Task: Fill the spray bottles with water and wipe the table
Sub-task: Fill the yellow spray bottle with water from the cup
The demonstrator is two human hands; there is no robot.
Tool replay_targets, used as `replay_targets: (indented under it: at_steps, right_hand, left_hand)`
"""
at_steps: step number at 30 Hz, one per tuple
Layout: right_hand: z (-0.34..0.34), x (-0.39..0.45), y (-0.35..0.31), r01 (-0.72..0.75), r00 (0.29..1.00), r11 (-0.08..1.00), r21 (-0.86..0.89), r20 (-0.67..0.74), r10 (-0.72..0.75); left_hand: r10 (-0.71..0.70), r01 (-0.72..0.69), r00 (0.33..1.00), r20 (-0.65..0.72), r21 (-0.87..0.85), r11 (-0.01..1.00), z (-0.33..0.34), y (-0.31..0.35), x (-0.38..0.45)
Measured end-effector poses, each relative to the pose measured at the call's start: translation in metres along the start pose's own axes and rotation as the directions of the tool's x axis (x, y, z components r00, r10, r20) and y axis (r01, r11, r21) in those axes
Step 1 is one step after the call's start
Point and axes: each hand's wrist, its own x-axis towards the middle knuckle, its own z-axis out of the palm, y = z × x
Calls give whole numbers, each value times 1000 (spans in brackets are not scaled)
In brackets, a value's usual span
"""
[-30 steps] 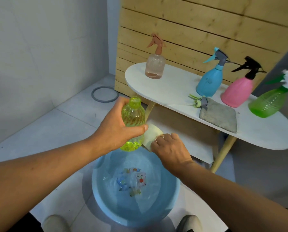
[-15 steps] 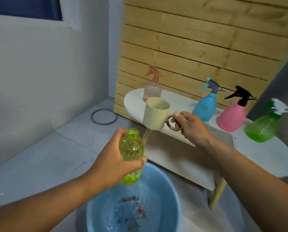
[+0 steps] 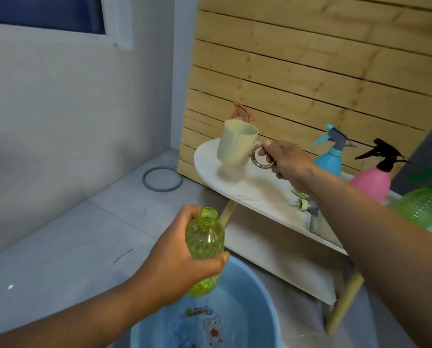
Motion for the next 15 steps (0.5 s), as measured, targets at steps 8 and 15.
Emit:
replay_targets:
  at_steps: [8, 15]
  right_hand:
    - [30, 6, 42, -100, 994, 986, -131, 34, 105]
    - [42, 8, 54, -141, 987, 979, -144, 54, 150]
  left_hand:
    - [-7, 6, 1000, 5, 9, 1000, 1, 0, 3]
    - [-14, 14, 1000, 25, 9, 1000, 4, 1, 4]
